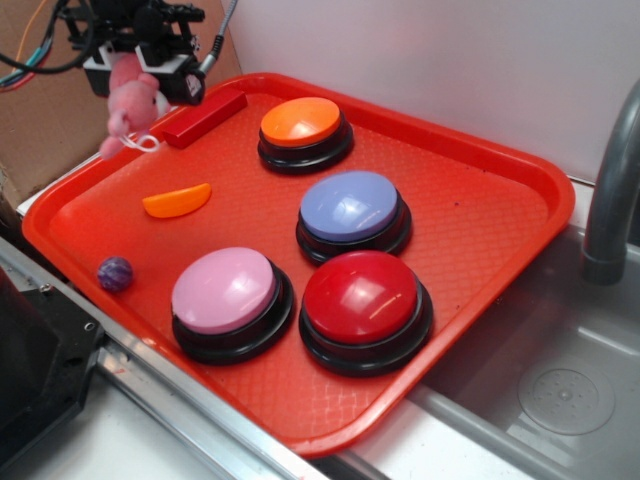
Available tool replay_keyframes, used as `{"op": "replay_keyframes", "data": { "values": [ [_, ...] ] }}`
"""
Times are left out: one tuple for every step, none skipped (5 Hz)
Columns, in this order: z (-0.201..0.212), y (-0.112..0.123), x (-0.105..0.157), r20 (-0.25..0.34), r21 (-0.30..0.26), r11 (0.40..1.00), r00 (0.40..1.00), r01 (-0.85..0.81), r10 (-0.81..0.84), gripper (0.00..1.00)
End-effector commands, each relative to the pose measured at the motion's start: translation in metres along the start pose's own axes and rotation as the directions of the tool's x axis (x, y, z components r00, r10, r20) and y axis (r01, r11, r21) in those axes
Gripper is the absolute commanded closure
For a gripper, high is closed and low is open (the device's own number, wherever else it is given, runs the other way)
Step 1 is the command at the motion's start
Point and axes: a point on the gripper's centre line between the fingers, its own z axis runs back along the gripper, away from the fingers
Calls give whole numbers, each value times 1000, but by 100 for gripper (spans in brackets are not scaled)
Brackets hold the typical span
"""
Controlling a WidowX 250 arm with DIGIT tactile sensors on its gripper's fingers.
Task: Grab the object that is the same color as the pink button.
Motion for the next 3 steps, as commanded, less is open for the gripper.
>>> {"op": "replay_keyframes", "data": {
  "values": [
    [45,-22,-1,115,0,965,958,263,-262,100],
    [38,-24,3,81,50,943,939,330,-333,100],
    [31,-18,14,79,61,962,960,266,-270,100]
  ]
}}
